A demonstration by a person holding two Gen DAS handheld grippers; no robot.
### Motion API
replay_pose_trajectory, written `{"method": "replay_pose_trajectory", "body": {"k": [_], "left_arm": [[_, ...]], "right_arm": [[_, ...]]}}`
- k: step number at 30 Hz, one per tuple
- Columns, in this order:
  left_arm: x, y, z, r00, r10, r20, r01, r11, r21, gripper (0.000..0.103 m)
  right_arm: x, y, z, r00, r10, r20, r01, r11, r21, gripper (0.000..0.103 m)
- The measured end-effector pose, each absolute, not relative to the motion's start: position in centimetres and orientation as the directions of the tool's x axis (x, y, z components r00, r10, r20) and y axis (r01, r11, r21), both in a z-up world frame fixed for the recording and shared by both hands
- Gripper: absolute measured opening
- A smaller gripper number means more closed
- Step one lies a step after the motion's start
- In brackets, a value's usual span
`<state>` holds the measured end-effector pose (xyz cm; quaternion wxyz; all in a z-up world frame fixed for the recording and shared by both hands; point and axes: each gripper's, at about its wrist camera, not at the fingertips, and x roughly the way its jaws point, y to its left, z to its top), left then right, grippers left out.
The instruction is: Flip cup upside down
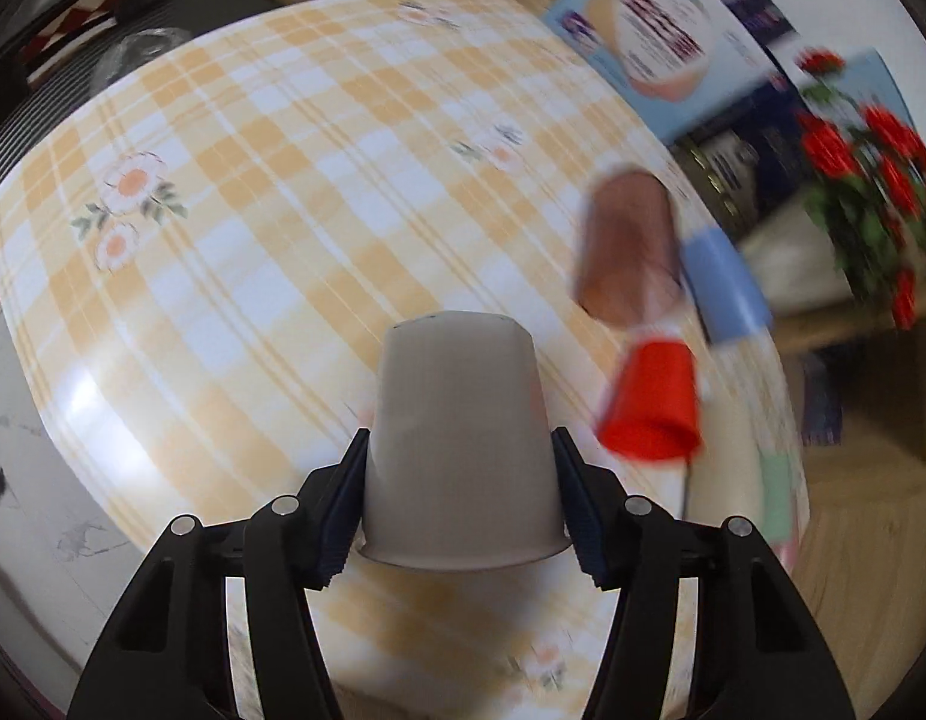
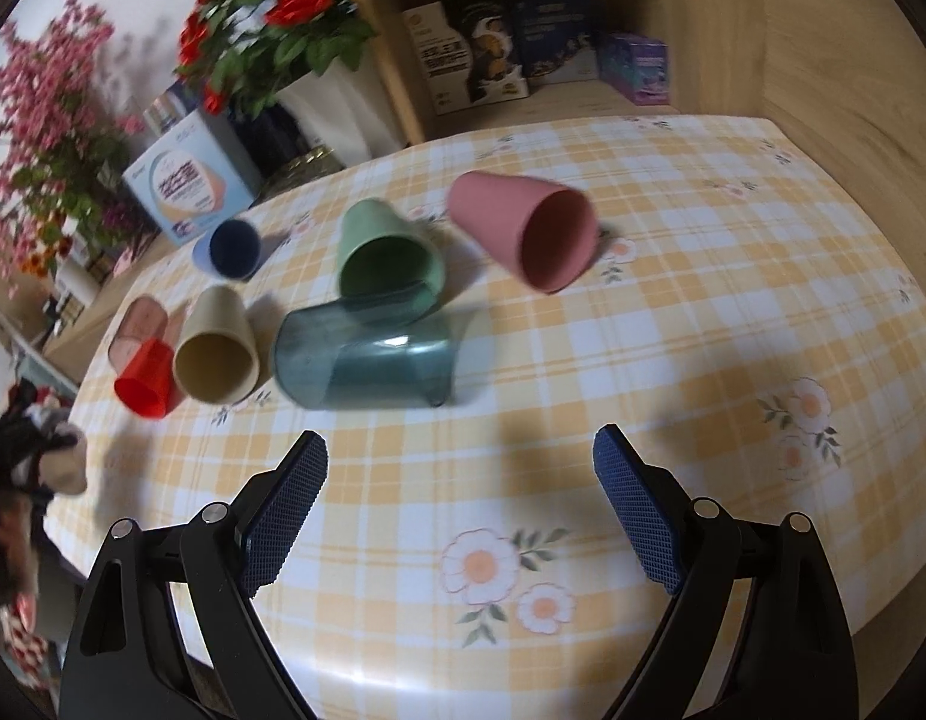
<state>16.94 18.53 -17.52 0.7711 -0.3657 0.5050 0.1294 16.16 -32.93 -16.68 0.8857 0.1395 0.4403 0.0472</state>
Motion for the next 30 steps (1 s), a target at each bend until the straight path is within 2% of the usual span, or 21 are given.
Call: {"method": "replay_pose_trajectory", "body": {"k": [6,11,13,21,24,30], "left_arm": [[17.0,7.1,-16.1,0.438,-0.323,-0.839,-0.392,0.771,-0.502,0.057],[18.4,-5.8,-15.6,0.358,-0.485,-0.798,-0.191,0.798,-0.571,0.057],[19.1,-10.8,-15.8,0.317,-0.513,-0.798,-0.124,0.811,-0.571,0.057],[22.2,-27.3,-18.3,0.235,-0.508,-0.829,0.084,0.860,-0.503,0.057],[23.4,-31.0,-20.0,0.219,-0.481,-0.849,0.107,0.877,-0.469,0.057],[24.1,-31.9,-21.8,0.208,-0.452,-0.867,0.141,0.892,-0.430,0.057]], "right_arm": [[15.3,-37.3,-16.7,0.626,0.169,-0.761,0.129,0.940,0.315,0.087],[13.8,-41.6,-16.7,0.643,0.128,-0.755,0.192,0.928,0.320,0.087],[13.2,-43.6,-16.7,0.646,0.107,-0.756,0.223,0.920,0.321,0.087],[10.5,-50.4,-16.7,0.649,0.015,-0.760,0.337,0.890,0.305,0.087],[9.7,-52.5,-16.9,0.643,-0.009,-0.766,0.374,0.876,0.303,0.087],[8.1,-54.9,-17.7,0.623,-0.039,-0.782,0.426,0.855,0.296,0.087]]}}
